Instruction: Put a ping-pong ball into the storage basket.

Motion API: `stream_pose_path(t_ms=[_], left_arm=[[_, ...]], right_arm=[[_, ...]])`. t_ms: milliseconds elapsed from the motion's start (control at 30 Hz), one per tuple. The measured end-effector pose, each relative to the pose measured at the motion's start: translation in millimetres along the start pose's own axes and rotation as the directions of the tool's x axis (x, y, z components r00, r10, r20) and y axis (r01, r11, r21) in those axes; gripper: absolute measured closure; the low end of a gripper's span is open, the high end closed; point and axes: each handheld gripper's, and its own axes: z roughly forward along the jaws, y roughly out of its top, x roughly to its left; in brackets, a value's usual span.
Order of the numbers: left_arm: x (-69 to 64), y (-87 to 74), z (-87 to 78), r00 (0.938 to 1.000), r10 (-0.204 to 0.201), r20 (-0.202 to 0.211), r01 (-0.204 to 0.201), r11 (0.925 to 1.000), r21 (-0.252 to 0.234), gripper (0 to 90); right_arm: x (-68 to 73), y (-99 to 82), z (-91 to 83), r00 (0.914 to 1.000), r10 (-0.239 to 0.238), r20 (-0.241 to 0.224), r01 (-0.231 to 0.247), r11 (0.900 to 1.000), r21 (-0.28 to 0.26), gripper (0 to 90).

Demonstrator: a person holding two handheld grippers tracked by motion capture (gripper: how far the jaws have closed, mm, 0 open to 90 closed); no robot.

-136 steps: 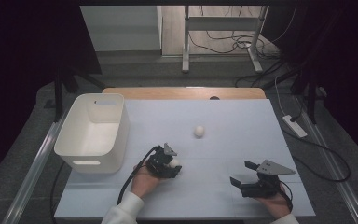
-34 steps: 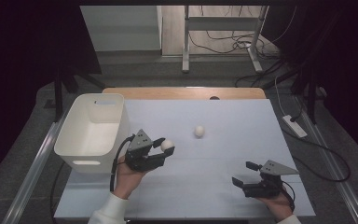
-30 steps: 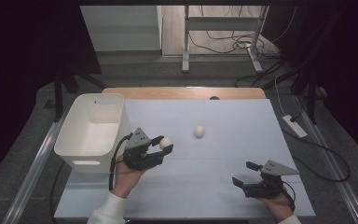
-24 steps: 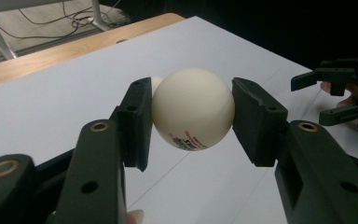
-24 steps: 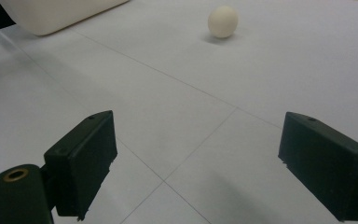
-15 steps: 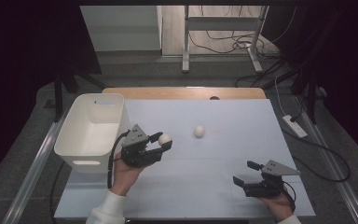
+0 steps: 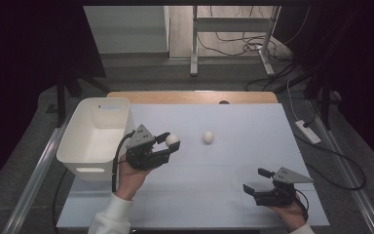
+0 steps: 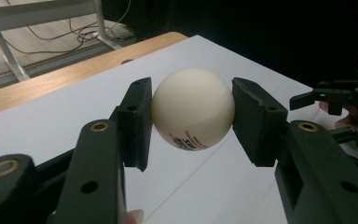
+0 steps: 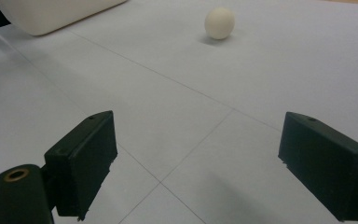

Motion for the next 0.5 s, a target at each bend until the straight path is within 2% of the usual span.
stream_pose_path(t_ms=[500], left_arm=[[2.3, 7.0, -2.4, 0.9997, -0.001, -0.025, 0.0, 0.9999, -0.013, 50.5]], right_arm=[[-0.2, 0.4, -1.4, 0.9999, 0.001, 0.013, -0.001, 0.9999, -0.014, 11.3]])
